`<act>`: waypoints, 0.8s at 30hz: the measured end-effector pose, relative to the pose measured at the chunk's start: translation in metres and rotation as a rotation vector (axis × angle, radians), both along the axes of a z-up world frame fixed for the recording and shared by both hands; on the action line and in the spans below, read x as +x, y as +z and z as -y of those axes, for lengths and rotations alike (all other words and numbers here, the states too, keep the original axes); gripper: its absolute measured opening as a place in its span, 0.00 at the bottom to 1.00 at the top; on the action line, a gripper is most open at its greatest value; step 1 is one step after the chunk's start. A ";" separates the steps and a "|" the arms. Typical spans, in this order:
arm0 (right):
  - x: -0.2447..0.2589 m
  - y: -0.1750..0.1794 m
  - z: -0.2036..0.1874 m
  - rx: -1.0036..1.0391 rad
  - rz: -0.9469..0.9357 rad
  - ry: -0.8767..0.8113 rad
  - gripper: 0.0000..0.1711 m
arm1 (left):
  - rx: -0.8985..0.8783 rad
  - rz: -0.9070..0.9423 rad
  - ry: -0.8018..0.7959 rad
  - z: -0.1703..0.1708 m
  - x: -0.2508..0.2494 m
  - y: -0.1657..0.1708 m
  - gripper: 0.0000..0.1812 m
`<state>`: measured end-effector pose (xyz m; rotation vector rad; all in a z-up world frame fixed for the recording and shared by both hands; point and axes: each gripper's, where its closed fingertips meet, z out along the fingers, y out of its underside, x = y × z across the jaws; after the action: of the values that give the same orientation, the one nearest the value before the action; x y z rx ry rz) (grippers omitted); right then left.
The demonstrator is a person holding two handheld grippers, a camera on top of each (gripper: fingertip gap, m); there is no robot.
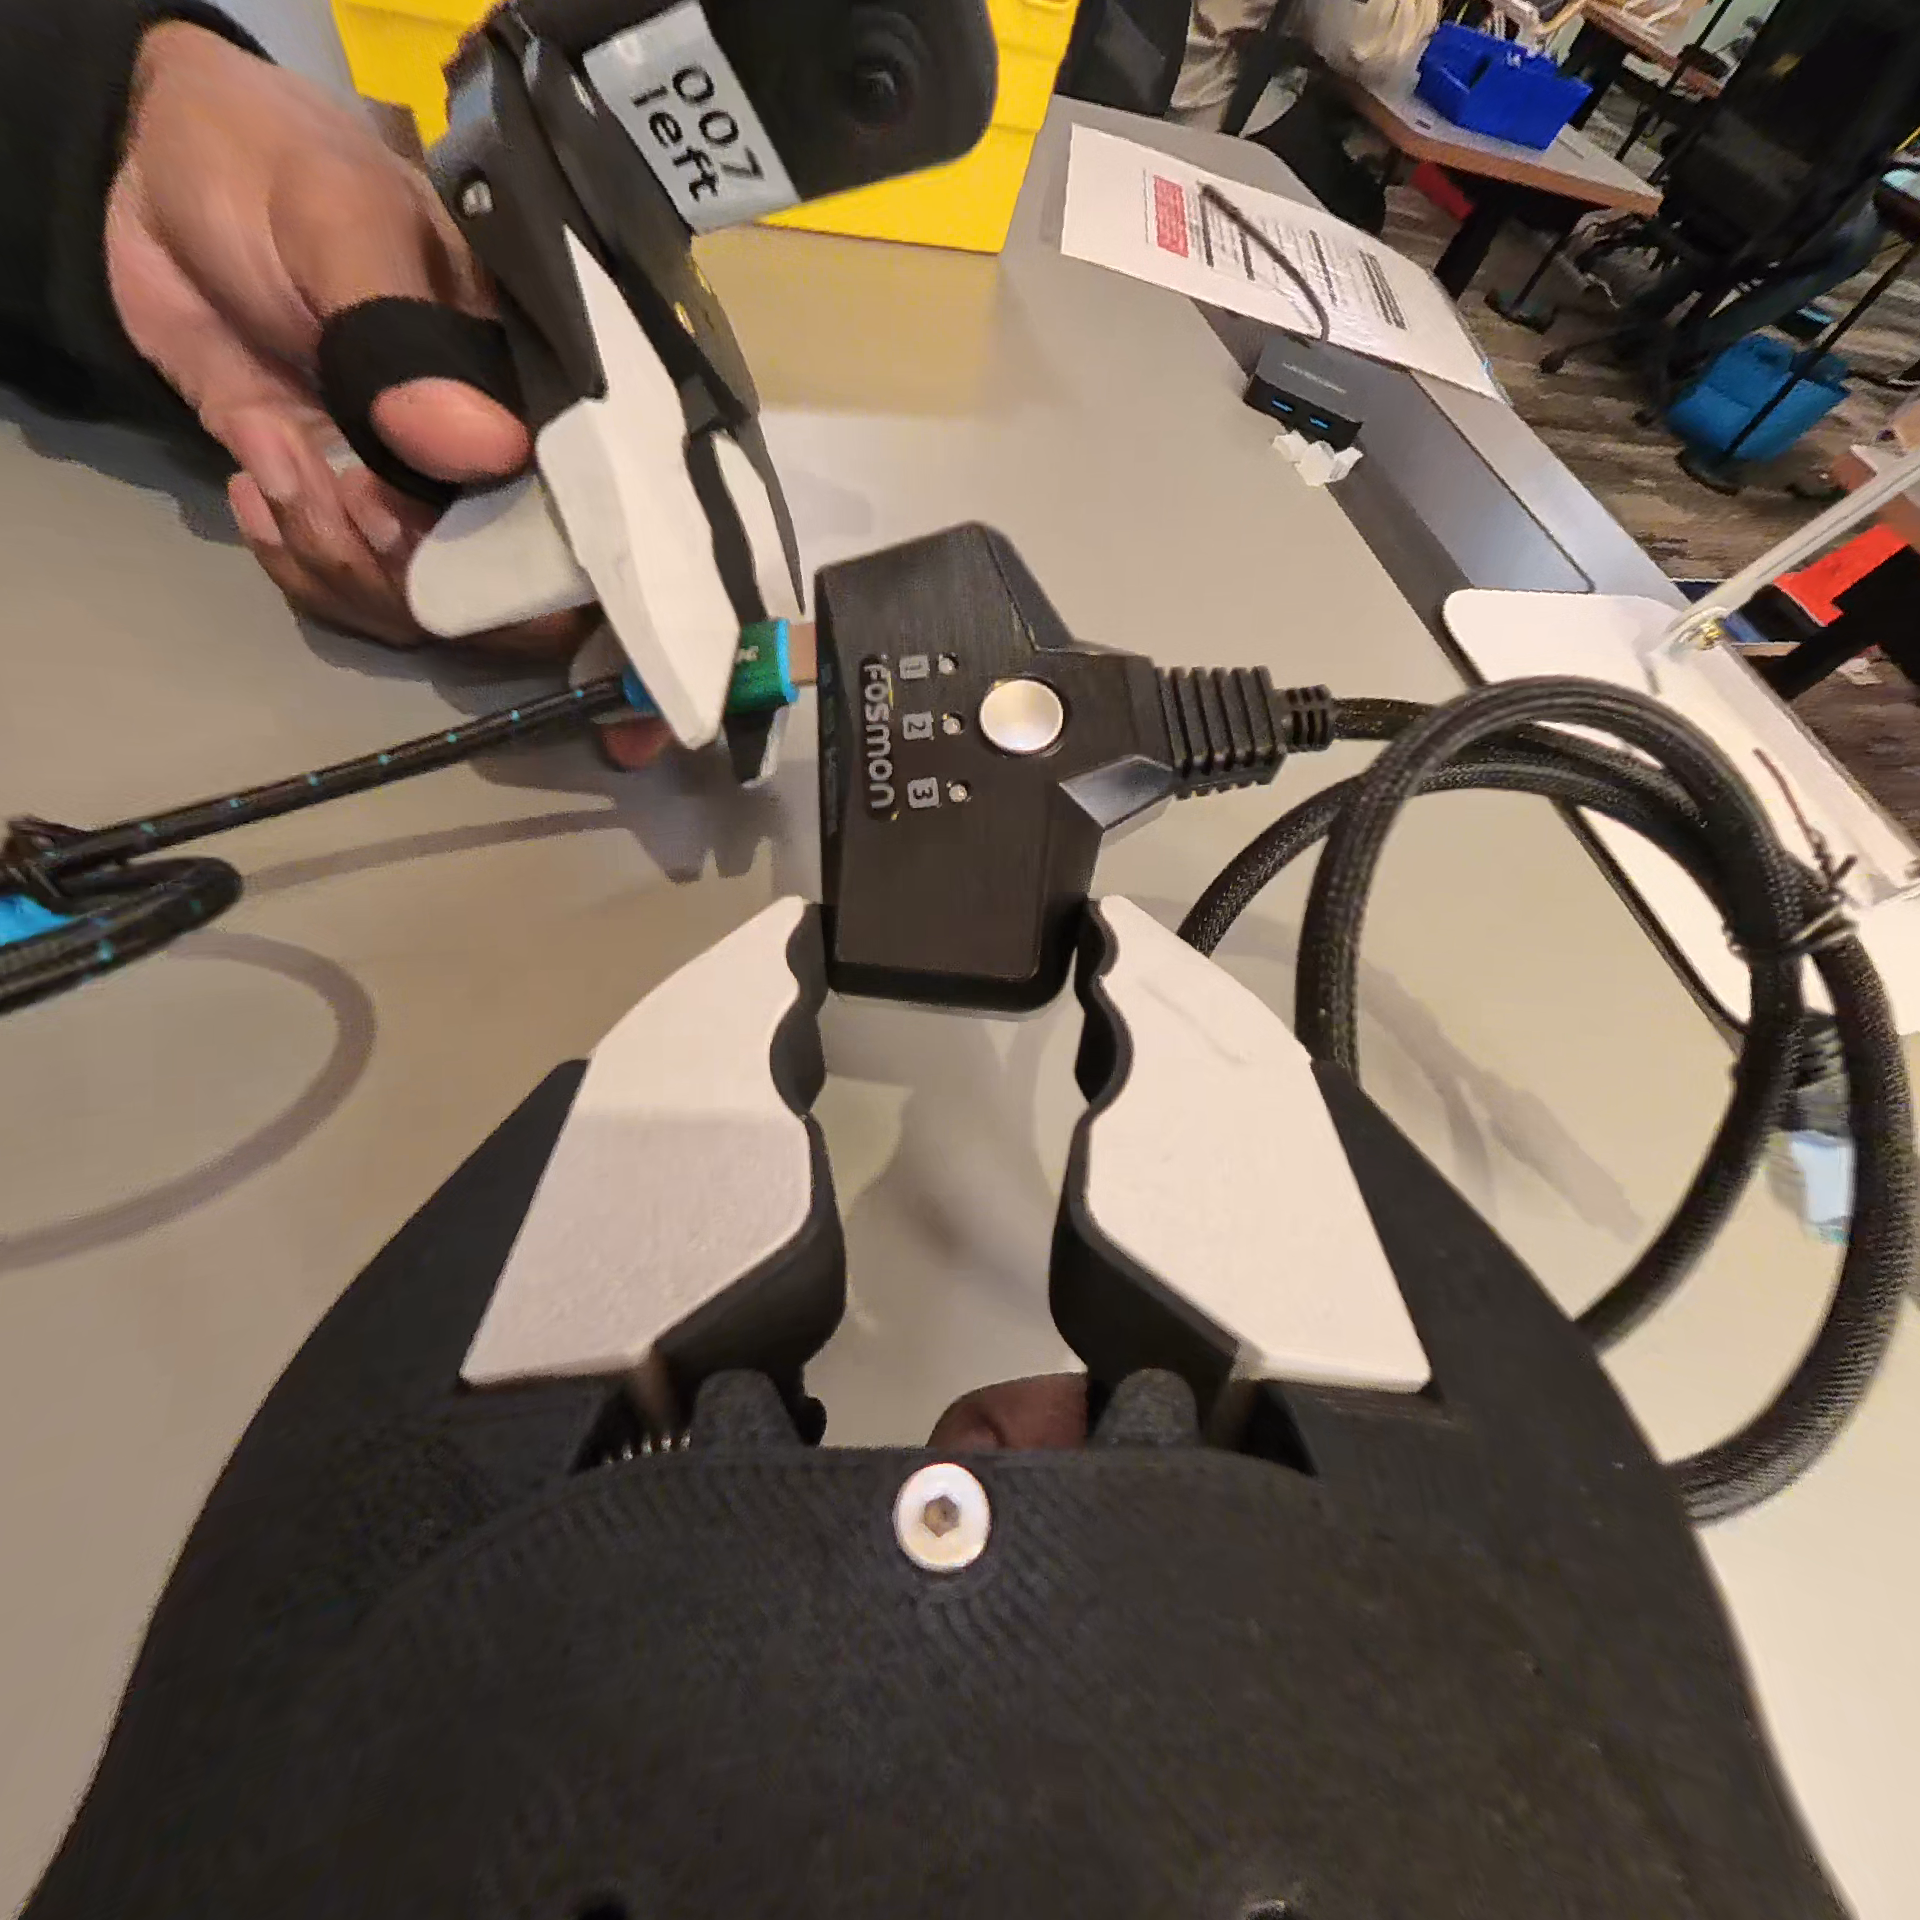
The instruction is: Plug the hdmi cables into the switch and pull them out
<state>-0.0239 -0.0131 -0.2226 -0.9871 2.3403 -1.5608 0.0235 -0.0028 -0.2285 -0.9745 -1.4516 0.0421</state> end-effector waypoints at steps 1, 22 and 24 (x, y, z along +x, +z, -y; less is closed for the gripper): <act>-0.001 -0.002 0.000 0.000 -0.021 -0.007 0.27 | -0.013 -0.009 0.001 0.000 0.000 0.001 0.08; -0.002 0.035 -0.008 -0.069 -0.232 -0.051 0.30 | -0.442 -0.002 0.035 0.025 0.007 0.010 0.07; -0.007 0.041 -0.005 -0.061 -0.256 -0.024 0.30 | -0.501 0.010 -0.020 0.026 0.011 0.011 0.07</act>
<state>-0.0309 -0.0080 -0.1821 -1.2448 2.4894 -1.6086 0.0346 -0.0291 -0.2177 -1.3936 -1.4699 0.4022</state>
